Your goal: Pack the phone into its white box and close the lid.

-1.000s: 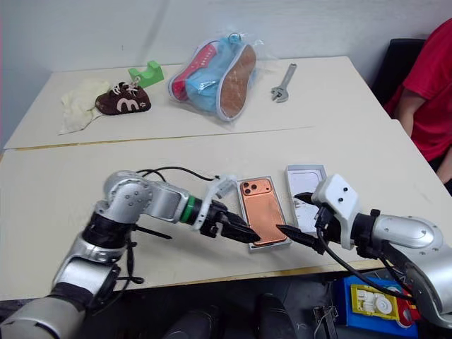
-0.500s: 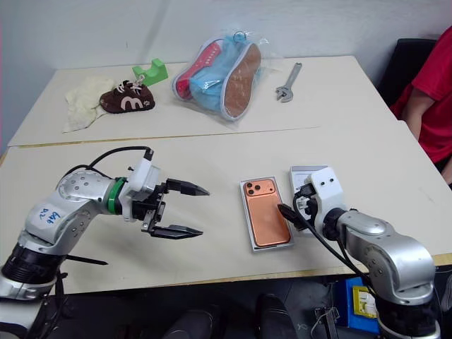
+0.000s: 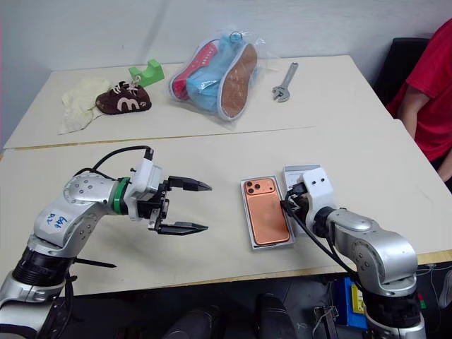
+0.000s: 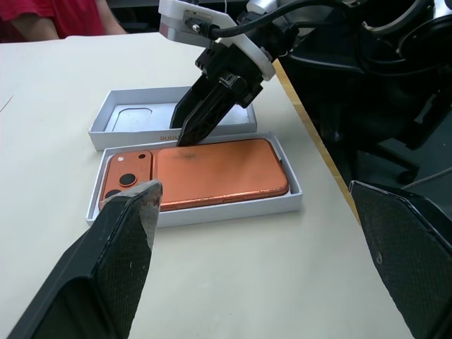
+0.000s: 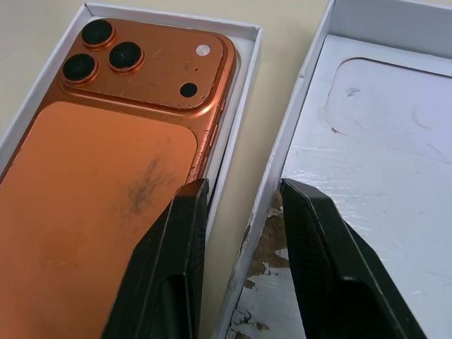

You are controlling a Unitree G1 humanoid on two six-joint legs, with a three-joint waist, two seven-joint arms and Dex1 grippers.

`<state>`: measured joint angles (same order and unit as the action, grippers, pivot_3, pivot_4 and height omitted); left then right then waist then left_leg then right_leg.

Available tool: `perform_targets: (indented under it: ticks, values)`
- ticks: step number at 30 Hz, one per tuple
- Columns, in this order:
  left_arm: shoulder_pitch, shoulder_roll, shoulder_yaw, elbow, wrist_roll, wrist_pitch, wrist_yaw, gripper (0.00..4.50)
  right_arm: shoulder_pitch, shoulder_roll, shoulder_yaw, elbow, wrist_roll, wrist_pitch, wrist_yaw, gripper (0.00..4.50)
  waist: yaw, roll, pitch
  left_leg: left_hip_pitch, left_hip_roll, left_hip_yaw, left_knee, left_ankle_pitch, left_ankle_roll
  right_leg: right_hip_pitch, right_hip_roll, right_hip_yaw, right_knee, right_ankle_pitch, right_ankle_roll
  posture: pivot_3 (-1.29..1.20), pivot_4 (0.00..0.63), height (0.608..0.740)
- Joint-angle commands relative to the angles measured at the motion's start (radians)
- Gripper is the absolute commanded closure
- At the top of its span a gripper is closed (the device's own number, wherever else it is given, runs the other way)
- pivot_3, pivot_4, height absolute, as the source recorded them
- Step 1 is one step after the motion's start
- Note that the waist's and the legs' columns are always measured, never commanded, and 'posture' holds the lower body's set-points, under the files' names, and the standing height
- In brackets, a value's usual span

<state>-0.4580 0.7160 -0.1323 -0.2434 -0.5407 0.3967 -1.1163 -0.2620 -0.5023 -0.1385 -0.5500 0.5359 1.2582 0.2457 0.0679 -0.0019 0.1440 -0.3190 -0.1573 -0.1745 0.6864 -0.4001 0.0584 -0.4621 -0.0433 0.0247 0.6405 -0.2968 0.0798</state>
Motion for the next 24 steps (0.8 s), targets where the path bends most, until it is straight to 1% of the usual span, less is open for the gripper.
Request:
perform_targets:
  ticks: [1,9,16,24]
  values:
    - [-0.008,-0.003,0.023,-0.009,0.008,0.0,-0.001,0.0,-0.021,-0.042,-0.091,-0.054,0.026,0.042,0.017,2.94,0.0,0.0,0.0,0.0,0.0,0.0,0.0,0.0,0.0,0.0,0.0,0.0,0.0,0.0,0.0,0.0,0.15,0.74]
    - [-0.024,-0.019,0.02,0.008,0.019,0.014,0.002,0.0,-0.033,-0.021,-0.112,-0.059,0.036,0.077,0.006,2.94,-0.016,0.0,0.0,0.0,0.0,0.0,-0.001,0.0,0.0,-0.001,0.0,0.0,0.001,0.0,0.0,0.0,0.15,0.74]
    - [-0.022,-0.018,0.023,0.007,0.027,0.027,0.001,0.0,-0.052,0.033,-0.122,-0.08,0.052,0.106,-0.009,2.94,-0.023,0.0,0.0,0.0,0.0,0.0,-0.001,0.0,0.0,-0.001,0.0,0.0,0.003,0.0,0.0,0.0,0.15,0.74]
    - [-0.017,-0.02,0.028,-0.005,0.027,0.046,0.01,0.0,-0.017,0.038,-0.077,-0.056,0.026,0.085,-0.005,2.94,-0.023,0.0,0.0,0.0,0.0,0.0,-0.001,0.0,0.0,-0.001,0.0,-0.001,0.003,0.0,0.0,0.0,0.15,0.74]
